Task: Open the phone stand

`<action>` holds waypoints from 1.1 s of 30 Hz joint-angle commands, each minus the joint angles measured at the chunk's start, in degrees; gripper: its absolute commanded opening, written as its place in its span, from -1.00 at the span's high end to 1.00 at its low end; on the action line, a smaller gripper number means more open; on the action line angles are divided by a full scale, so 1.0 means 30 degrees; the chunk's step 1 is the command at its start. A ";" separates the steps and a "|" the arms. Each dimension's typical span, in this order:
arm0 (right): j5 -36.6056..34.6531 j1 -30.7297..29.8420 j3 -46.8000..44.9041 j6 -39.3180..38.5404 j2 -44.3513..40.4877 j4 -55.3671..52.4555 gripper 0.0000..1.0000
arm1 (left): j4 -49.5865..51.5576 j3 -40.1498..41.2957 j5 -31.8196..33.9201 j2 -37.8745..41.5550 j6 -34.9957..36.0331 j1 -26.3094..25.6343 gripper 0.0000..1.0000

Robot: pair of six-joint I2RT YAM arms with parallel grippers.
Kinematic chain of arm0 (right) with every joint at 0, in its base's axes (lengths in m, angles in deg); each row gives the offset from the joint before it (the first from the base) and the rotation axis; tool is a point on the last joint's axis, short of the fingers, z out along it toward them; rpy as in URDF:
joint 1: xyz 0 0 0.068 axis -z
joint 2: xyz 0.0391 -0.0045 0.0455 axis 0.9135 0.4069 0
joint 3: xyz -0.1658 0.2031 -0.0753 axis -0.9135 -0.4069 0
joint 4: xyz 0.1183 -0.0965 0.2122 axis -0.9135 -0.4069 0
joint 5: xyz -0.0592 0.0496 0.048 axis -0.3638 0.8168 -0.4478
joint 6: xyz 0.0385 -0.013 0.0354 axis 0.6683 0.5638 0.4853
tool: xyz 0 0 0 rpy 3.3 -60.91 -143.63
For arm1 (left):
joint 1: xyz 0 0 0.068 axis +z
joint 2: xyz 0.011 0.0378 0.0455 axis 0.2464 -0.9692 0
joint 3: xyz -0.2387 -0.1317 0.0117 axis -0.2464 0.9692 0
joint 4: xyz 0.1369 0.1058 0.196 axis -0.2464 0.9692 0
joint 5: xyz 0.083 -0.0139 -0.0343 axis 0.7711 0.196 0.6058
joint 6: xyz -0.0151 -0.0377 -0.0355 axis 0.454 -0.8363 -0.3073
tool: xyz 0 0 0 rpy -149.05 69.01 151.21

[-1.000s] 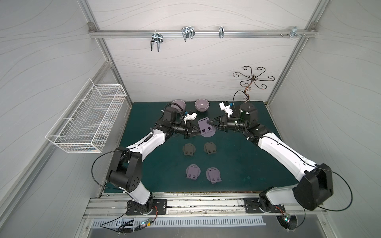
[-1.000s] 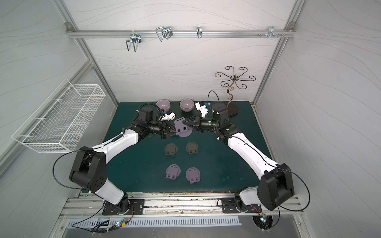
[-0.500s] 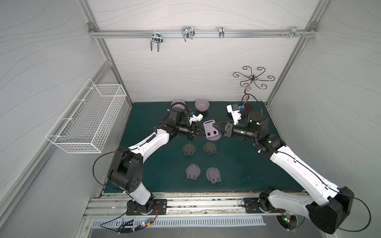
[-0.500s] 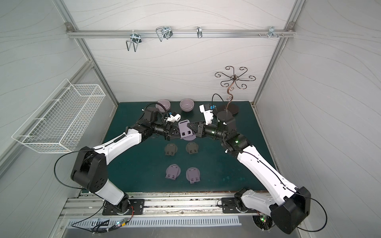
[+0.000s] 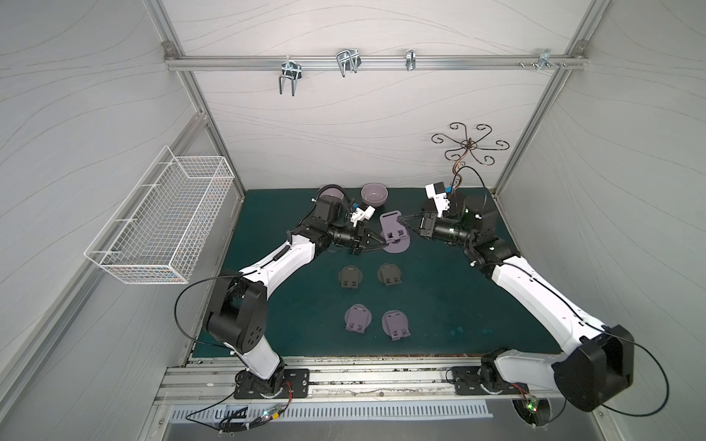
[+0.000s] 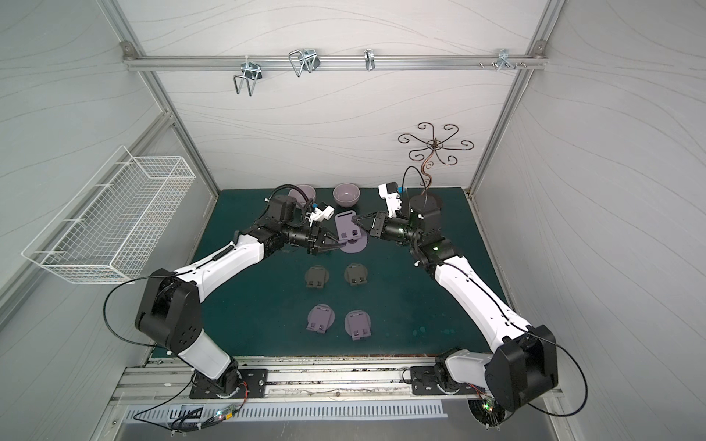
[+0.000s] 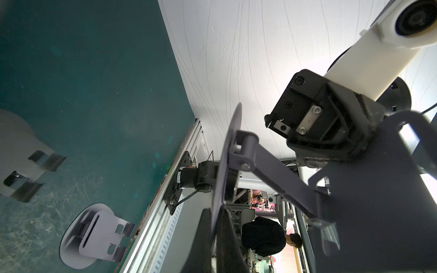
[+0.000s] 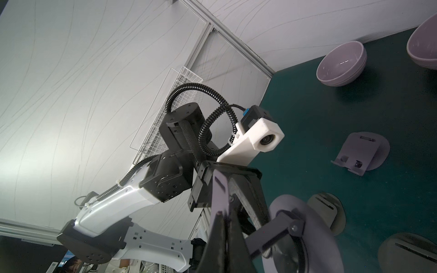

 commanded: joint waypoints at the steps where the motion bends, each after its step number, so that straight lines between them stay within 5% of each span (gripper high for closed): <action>1: -0.3682 0.1160 0.3275 -0.0238 -0.0884 0.9083 1.00 | 0.5912 0.1851 0.0605 -0.1358 0.0875 -0.0674 1.00; 9: -0.4655 0.1158 0.4901 -0.0263 0.0412 1.0288 1.00 | 0.5982 0.2398 0.0687 -0.1170 0.0961 -0.1011 1.00; 15: -0.4785 0.1006 0.4210 -0.3110 0.0145 0.9812 1.00 | 0.6044 0.2337 0.0788 -0.0814 0.0734 -0.1054 1.00; 27: -0.4480 0.0935 -0.2520 -0.6931 -0.5342 0.2558 1.00 | 0.3443 -0.1304 0.0240 -0.1272 -0.2038 -0.0875 1.00; 33: -0.5141 0.0535 -0.2185 -0.9566 -0.5613 -0.0533 1.00 | 0.5750 -0.3181 -0.0060 -0.1358 -0.0383 -0.0882 1.00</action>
